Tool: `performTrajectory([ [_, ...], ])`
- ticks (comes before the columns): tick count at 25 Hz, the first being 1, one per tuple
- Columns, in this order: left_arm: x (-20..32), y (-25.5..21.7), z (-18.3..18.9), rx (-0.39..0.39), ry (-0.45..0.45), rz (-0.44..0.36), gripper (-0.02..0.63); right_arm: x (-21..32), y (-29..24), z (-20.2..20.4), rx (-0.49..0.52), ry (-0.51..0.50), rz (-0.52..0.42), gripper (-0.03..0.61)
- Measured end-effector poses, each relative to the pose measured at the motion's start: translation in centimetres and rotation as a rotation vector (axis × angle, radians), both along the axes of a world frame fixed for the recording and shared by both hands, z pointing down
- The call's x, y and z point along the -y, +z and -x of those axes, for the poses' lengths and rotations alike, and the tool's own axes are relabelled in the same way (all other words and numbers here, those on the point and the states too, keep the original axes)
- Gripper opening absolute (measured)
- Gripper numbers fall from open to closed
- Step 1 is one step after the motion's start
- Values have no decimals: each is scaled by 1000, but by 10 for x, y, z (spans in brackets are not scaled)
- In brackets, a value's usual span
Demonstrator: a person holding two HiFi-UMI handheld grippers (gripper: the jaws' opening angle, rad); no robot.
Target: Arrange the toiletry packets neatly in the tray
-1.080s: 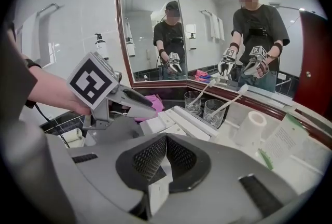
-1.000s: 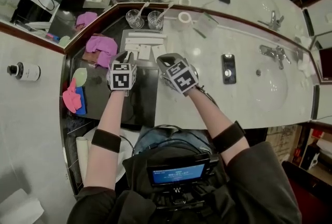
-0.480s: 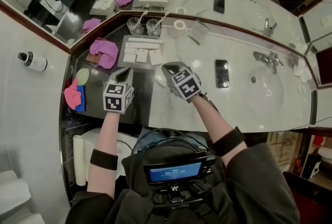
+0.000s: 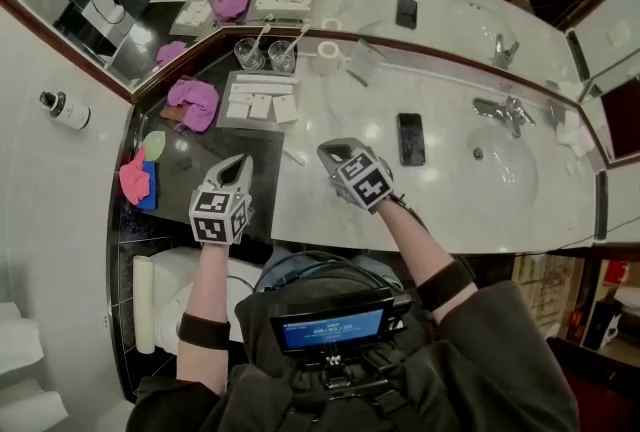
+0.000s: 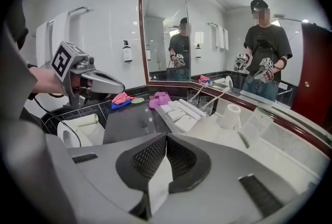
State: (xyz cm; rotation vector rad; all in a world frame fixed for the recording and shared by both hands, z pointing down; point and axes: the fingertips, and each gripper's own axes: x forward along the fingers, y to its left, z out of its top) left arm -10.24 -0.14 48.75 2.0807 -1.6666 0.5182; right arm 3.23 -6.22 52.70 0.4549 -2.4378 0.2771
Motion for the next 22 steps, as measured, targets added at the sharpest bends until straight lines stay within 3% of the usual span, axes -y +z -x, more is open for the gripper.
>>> performTrajectory([
  [9, -33, -2, -18, -8, -24, -10, 0, -23, 6, -15, 0, -33, -1, 14],
  [16, -44, 3, -17, -43, -56, -21, 0, -24, 13, -17, -55, -80, -78, 23],
  [19, -44, 4, -16, -31, -42, -21, 0, -28, 24, -9, -102, -180, -122, 26],
  [22, -44, 7, -13, -33, -38, -18, 0, -39, 44, 2, -207, -371, -207, 55],
])
